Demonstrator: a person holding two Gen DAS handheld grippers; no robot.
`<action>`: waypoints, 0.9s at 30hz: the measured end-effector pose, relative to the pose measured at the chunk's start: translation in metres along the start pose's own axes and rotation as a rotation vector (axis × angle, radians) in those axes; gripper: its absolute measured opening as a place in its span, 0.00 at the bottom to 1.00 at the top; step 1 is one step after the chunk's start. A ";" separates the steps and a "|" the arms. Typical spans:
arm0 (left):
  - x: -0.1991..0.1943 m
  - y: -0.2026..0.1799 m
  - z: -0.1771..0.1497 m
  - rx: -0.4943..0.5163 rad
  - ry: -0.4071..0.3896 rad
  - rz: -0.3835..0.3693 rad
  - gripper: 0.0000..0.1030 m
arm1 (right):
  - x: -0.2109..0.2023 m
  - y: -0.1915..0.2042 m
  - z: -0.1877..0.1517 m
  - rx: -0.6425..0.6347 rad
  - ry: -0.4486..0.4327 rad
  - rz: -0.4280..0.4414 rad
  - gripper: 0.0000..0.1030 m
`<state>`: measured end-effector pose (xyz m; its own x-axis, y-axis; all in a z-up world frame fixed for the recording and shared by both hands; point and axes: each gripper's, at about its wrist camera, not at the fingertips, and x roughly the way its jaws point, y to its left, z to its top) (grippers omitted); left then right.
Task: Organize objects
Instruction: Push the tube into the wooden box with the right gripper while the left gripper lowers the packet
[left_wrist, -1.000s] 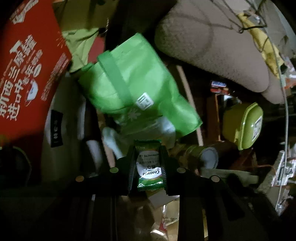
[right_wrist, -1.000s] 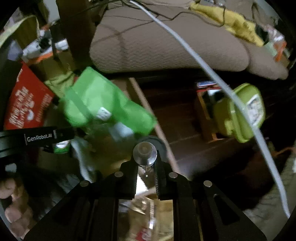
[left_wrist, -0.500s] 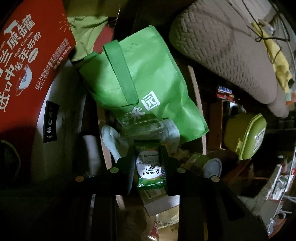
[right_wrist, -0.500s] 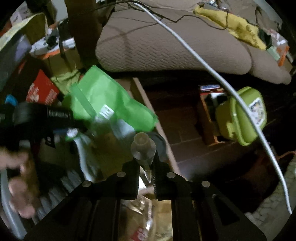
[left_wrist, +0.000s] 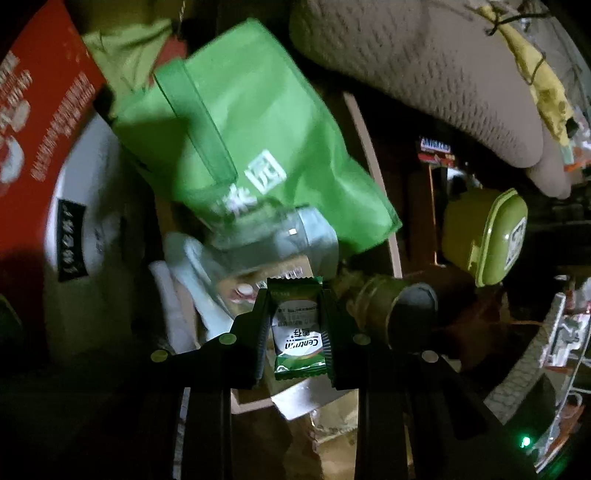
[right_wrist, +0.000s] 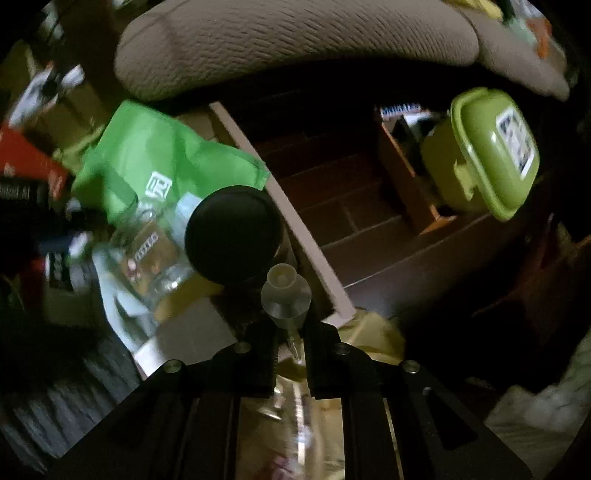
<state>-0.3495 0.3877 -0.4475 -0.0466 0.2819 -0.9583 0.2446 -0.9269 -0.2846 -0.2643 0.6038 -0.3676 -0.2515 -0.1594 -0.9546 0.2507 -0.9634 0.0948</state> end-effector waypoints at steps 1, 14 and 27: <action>0.002 0.000 0.000 -0.003 0.008 -0.003 0.23 | 0.003 -0.002 0.001 0.024 -0.003 0.016 0.10; 0.014 -0.003 -0.003 -0.016 0.026 -0.027 0.23 | 0.020 -0.008 0.009 0.151 -0.076 -0.003 0.10; 0.018 -0.002 -0.002 -0.021 0.021 -0.011 0.23 | 0.045 -0.006 0.000 0.114 0.031 -0.060 0.11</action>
<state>-0.3495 0.3954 -0.4642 -0.0292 0.2969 -0.9545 0.2643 -0.9186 -0.2938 -0.2772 0.6026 -0.4107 -0.2333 -0.0962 -0.9676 0.1275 -0.9895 0.0676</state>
